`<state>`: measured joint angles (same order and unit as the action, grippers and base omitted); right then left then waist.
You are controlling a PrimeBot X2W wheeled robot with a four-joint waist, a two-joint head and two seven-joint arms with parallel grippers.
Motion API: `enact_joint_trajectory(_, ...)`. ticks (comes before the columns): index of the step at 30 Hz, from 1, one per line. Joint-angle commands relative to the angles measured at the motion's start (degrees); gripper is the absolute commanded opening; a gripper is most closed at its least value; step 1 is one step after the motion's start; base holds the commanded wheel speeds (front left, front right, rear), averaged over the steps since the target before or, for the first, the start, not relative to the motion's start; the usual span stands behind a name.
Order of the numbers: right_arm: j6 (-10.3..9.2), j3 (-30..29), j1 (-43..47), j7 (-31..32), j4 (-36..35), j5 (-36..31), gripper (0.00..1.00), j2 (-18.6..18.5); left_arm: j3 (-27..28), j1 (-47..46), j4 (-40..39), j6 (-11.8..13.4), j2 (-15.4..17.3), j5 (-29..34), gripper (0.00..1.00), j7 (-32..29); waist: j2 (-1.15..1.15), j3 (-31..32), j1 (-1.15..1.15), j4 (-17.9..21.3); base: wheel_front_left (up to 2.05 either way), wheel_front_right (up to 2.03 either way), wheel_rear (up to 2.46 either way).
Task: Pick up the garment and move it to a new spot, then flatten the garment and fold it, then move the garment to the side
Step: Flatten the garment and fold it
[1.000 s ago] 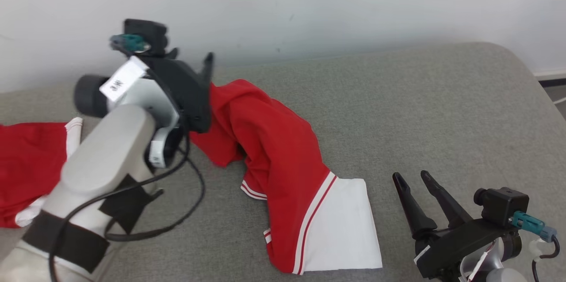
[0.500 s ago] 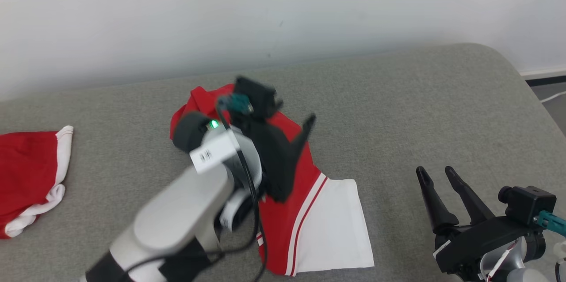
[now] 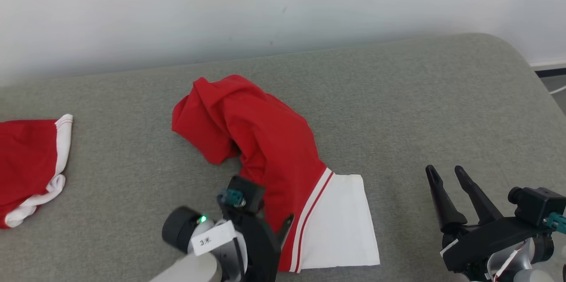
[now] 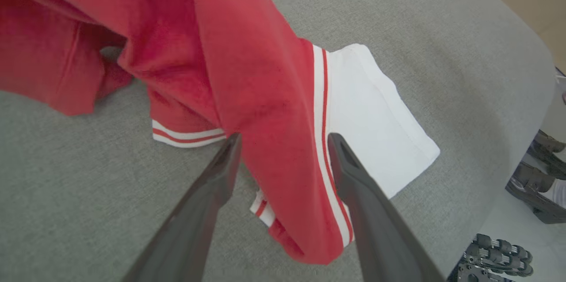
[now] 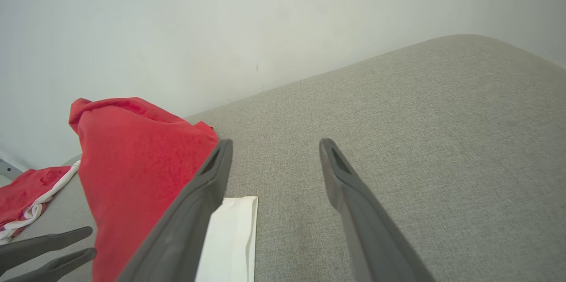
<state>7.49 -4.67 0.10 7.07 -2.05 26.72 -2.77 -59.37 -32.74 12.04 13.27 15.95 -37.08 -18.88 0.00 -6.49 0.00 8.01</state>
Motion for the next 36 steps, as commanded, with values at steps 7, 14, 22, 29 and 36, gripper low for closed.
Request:
enact_joint_trajectory(7, -0.01, 0.4, -0.4, -0.1, 0.3, 0.4, 1.0, -0.2, 0.9, 5.7, -2.5, 0.1, 0.6, -4.7, 1.0, -0.2, 0.0, -0.4, 0.0, -2.5, 0.0, 0.0, 0.0)
enact_joint_trajectory(14, -0.01, 0.7, -1.2, 0.2, 0.5, 0.1, 1.0, -0.2, 2.1, 6.9, 0.8, -0.9, -1.0, -7.5, 1.0, 0.8, 0.0, -0.4, 0.0, -3.1, 0.0, 0.0, 0.0)
enact_joint_trajectory(22, -0.01, 0.7, -1.2, 0.1, 0.6, 0.1, 1.0, -0.2, 2.9, 7.6, 4.1, -3.3, -3.1, -10.7, 1.0, 1.4, 0.0, -0.6, 0.0, -2.9, 0.0, 0.0, 0.0)
enact_joint_trajectory(29, -0.01, 0.5, -1.1, 0.1, 0.5, 0.0, 1.0, -0.2, 3.6, 7.2, 5.3, -5.3, -4.3, -12.8, 0.0, 2.6, 0.0, -0.6, 0.0, -3.0, 0.0, 0.0, 0.0)
enact_joint_trajectory(36, -0.01, 0.5, -0.8, 0.1, 0.7, 0.1, 1.0, -0.2, 6.1, 4.9, 1.8, -7.4, -5.2, -14.1, 0.0, 5.3, 0.0, 0.0, 0.0, -3.6, 0.0, 0.0, 0.0)
